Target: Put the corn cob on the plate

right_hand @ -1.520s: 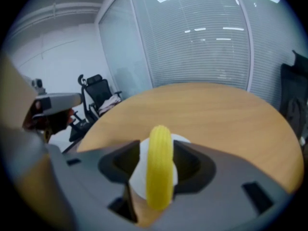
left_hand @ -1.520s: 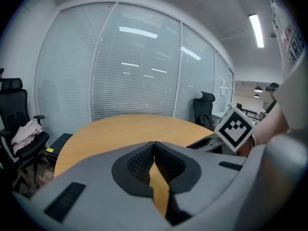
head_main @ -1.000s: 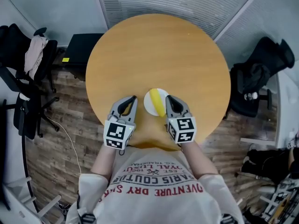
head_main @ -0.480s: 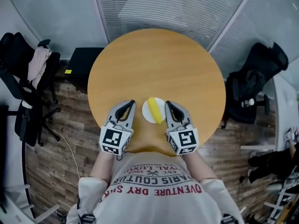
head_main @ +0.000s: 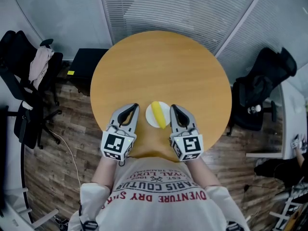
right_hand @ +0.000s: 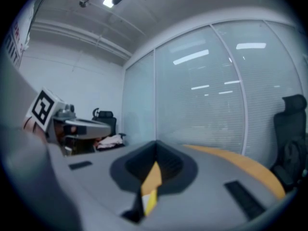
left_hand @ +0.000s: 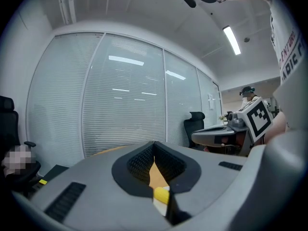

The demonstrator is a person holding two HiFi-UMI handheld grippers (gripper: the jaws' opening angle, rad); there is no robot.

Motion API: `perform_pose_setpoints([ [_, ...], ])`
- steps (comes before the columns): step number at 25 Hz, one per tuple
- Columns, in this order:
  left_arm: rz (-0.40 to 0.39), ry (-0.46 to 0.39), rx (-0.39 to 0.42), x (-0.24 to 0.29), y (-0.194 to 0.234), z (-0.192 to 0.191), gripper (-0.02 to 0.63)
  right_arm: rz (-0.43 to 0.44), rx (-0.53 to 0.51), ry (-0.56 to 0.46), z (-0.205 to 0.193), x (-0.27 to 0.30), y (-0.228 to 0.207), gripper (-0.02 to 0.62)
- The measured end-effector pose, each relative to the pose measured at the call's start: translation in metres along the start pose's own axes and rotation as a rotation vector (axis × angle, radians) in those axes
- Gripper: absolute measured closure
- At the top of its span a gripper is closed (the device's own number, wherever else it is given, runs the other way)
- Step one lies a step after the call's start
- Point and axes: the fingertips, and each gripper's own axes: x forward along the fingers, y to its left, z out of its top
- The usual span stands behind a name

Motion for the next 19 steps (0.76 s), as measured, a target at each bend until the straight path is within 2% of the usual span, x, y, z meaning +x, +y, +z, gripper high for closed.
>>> perform_pose_setpoints([
  [5, 0.023, 0.007, -0.010, -0.0038, 0.0068, -0.0071, 0.571, -0.027, -0.020, -0.011, 0.0007, -0.0001, 0.0006, 0.566],
  [19, 0.015, -0.009, -0.023, -0.0010, 0.0069, -0.0063, 0.571, -0.037, -0.042, 0.001, -0.0048, 0.0030, 0.0038, 0.567],
])
